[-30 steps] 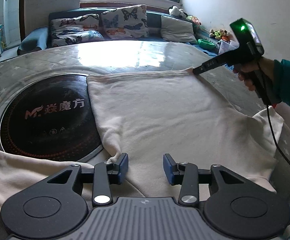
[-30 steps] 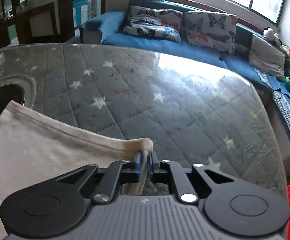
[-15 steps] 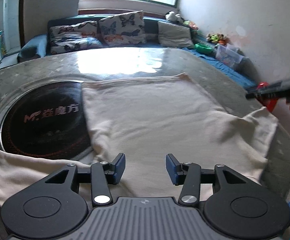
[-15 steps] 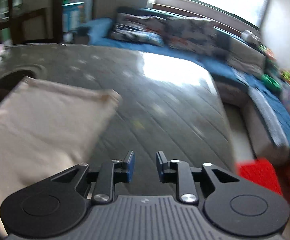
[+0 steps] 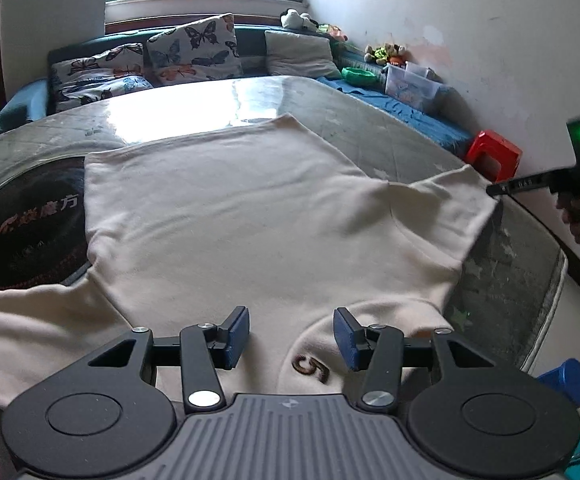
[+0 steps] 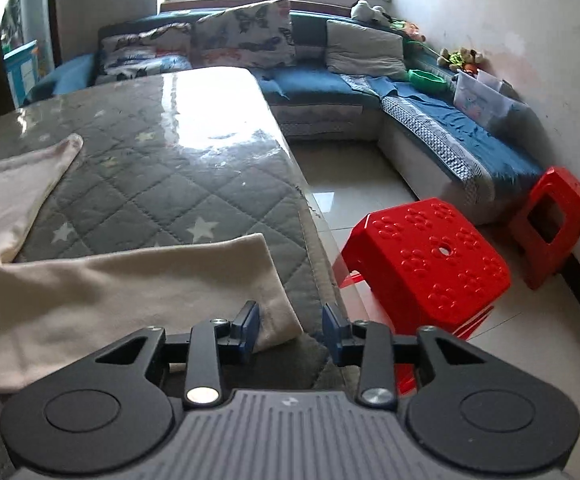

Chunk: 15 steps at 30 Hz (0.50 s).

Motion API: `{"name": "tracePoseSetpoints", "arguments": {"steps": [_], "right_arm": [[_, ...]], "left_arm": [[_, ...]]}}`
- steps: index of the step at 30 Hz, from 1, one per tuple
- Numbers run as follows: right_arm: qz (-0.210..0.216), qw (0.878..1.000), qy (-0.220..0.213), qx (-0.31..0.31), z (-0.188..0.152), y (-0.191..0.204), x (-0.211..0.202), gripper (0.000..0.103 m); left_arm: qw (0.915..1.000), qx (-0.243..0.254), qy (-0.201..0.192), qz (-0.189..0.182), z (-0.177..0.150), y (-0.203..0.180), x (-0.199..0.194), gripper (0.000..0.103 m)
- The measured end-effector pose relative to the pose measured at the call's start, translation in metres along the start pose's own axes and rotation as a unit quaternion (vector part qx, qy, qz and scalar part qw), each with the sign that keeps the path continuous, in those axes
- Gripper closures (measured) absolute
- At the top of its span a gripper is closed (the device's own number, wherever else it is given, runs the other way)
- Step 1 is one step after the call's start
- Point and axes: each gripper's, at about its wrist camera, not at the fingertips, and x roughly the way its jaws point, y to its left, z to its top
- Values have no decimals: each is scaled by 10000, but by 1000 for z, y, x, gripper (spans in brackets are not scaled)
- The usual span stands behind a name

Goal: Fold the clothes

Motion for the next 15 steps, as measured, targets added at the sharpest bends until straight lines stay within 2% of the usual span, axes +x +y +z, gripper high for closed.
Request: {"name": "tracePoseSetpoints", "arguments": {"steps": [2, 3, 4, 7, 13, 15], "right_arm": [[32, 10000, -17, 79, 0, 0, 1, 74], [60, 9999, -15, 92, 1, 1, 1, 80], [101, 9999, -4, 89, 1, 2, 1, 93], [-57, 9999, -75, -50, 3, 5, -2, 98], [-303, 9991, -97, -288, 2, 9, 3, 97], [-374, 9986, -141, -337, 3, 11, 0, 90]], "left_arm": [[10000, 6, 21, 25, -2, -1, 0, 52], [10000, 11, 23, 44, -3, -1, 0, 51], [10000, 22, 24, 54, -3, -2, 0, 51], [10000, 65, 30, 56, -4, -3, -1, 51], [9999, 72, 6, 80, -6, -3, -4, 49], [9999, 48, -43, 124, -5, 0, -9, 49]]}}
